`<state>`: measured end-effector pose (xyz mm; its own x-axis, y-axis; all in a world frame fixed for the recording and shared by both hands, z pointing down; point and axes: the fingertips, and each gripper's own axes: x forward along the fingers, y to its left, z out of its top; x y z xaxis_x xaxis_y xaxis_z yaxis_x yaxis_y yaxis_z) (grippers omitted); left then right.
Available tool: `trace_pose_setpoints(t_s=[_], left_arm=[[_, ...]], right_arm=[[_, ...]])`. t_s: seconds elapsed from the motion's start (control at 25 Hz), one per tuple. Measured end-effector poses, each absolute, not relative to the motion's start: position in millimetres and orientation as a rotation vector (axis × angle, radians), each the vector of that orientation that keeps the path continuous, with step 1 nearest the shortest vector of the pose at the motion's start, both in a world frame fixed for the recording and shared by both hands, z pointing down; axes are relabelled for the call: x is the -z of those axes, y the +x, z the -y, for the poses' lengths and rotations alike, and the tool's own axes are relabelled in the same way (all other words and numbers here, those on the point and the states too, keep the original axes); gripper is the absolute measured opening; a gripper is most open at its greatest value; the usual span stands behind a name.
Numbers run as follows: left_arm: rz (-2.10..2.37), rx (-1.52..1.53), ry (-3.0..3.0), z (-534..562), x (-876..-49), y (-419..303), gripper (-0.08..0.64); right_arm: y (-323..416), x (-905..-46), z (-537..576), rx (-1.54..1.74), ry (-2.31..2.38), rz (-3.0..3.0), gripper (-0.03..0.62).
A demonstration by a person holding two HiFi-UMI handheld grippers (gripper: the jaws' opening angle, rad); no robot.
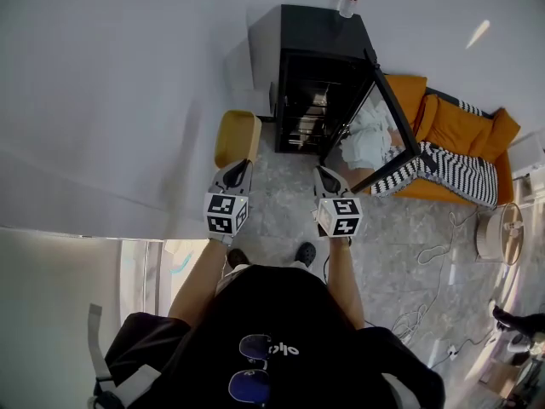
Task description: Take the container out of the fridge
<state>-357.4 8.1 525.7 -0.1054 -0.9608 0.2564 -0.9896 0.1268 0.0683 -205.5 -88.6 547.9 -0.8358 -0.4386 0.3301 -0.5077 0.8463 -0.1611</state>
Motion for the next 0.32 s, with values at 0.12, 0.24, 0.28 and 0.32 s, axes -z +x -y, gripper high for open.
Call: trace_pose_setpoints(t_s=[0.12, 0.24, 0.28, 0.32], left_arm=[[2.167, -0.172, 1.925, -5.9, -525.2, -356.2, 0.021], [2.17, -0.168, 1.929, -3.5, -523.4, -355.2, 0.021], [2.17, -0.168, 1.931, -2.9, -523.2, -355.0, 0.021], [2.17, -0.168, 1.932, -2.4, -523.2, -354.8, 0.021]], right_arm=[[-204.3, -547.6, 91.7, -0.346, 0.72, 2.744, 0.006], [-204.1, -547.1, 92.9, -0.348, 0.715, 2.747, 0.006], [-204.2, -547.1, 93.0, -0.351, 0.713, 2.748, 0.006], [-204.2, -547.2, 93.0, -0.354, 0.711, 2.748, 0.006]])
